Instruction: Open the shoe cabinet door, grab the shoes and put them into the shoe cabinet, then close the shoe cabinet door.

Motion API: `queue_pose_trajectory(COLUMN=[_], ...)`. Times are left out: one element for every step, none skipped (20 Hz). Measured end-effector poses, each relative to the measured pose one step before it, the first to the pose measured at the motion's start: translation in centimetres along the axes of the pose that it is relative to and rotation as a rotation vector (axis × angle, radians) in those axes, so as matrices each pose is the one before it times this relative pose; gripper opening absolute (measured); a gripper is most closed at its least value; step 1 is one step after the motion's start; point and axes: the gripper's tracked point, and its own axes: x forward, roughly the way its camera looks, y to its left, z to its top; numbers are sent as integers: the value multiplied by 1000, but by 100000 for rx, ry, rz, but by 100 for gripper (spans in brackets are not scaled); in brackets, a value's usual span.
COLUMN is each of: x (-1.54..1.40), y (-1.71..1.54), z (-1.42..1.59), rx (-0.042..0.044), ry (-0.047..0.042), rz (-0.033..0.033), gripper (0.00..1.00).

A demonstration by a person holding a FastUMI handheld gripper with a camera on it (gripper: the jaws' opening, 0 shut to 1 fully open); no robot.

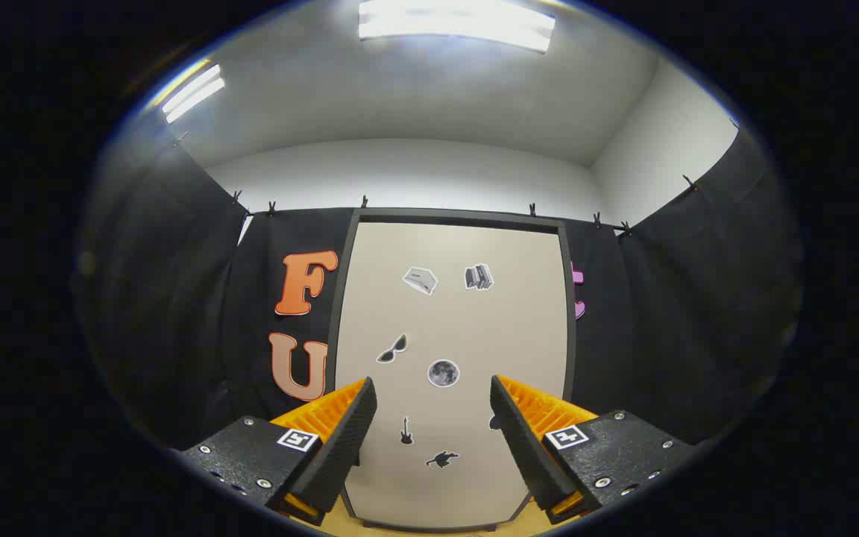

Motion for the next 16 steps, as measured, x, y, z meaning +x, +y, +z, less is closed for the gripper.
queue_pose_trajectory(x=[-84,-92,-29,34,84,139,72,-28,26,77,56,1,138,186,188,187], y=[107,150,86,84,-69,-42,6,-9,97,194,203,213,296,357,430,543], z=[47,-113,-20,-30,-37,-112,-181,-140,-199,-176,-179,-147,-244,-312,-402,-419], rx=[259,538,794,705,532,249,96,-122,-186,-266,-154,-42,163,319,623,702], ry=[-38,164,142,138,132,89,198,406,369,308,411,412,455,679,918,1081], rz=[549,551,308,107,-180,-297,-281,-225,-4,103,331,448,529,475,760,902], gripper=[95,95,95,95,95,95,95,95,95,95,95,95,95,95,95,95])
